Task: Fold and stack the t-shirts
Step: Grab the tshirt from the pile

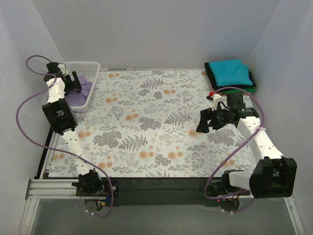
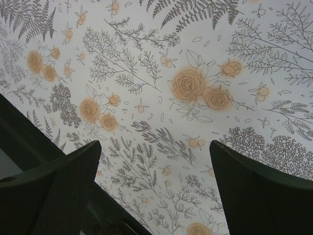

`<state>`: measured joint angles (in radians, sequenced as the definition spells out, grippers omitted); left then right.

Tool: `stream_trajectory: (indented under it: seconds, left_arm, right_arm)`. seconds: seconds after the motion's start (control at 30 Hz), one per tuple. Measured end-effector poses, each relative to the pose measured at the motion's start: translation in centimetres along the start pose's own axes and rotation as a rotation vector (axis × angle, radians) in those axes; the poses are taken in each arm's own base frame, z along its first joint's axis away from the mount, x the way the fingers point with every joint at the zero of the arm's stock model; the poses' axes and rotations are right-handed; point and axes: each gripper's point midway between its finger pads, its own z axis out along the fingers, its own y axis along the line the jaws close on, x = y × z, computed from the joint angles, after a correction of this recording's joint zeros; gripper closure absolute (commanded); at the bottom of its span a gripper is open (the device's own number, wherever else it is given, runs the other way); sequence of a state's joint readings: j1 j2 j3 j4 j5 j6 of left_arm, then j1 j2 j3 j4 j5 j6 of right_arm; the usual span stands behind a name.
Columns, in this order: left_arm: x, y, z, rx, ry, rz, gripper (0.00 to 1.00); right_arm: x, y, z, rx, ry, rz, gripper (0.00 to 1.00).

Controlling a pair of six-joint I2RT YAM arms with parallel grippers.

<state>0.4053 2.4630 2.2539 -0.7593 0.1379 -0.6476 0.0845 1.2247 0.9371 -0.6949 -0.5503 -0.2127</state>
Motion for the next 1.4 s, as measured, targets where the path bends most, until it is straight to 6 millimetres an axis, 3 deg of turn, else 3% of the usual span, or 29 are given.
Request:
stream_trajectory:
  seconds: [0.23,0.27,0.4,0.47,0.57,0.6,0.63,0.8,0.9,0.97,1.1,1.3,1.4]
  left_arm:
    - [0.3,0.6,2.3,-0.023,-0.015,0.002,0.08]
    - [0.3,0.6,2.4,-0.024,-0.019,0.002,0.13]
    - [0.2,0.6,2.8,-0.044,-0.026,0.015,0.36]
    - [0.3,0.8,3.0,-0.056,-0.026,0.024,0.57]
    - [0.2,1.0,3.1,-0.057,-0.028,0.029,0.77]
    - [0.2,0.9,3.0,-0.046,-0.029,0.027,0.92]
    - [0.2,0.7,3.0,-0.034,-0.027,0.025,0.99]
    - [-0.2,-0.6,2.4,0.033,-0.025,0.013,1.00]
    - [-1.5,-1.7,1.3,0.072,-0.049,0.010,1.00]
    - [-2.8,-2.4,0.0,0.095,-0.081,0.010,1.00]
    - [-6.8,-4.4,-4.6,0.162,-0.196,0.011,1.00]
    - [-15.3,-9.2,-16.9,0.325,-0.492,0.042,1.00]
    - [-18.2,-12.7,-24.1,0.398,-0.645,0.105,1.00]
  right_arm:
    - [0.2,-0.3,0.4,-0.002,0.016,0.011,0.02]
    - [0.2,-0.3,0.4,-0.002,0.016,0.011,0.02]
    - [0.2,-0.3,0.4,0.002,0.017,0.011,0.02]
    - [0.3,-0.3,0.4,0.001,0.017,0.011,0.02]
    - [0.3,-0.3,0.4,0.000,0.020,0.011,0.02]
    - [0.4,-0.3,0.4,-0.001,0.022,0.012,0.02]
    - [0.4,-0.3,0.4,-0.001,0.023,0.012,0.02]
    - [0.4,-0.2,0.3,-0.004,0.022,0.009,0.02]
    - [0.4,-0.1,0.3,-0.007,0.020,0.007,0.02]
    - [0.3,-0.1,0.2,-0.008,0.018,0.005,0.02]
    - [0.1,0.2,-0.1,-0.008,0.005,-0.005,0.02]
    - [-0.3,0.5,-0.7,-0.002,-0.023,-0.034,0.02]
    - [-0.4,0.7,-0.9,-0.003,-0.033,-0.042,0.02]
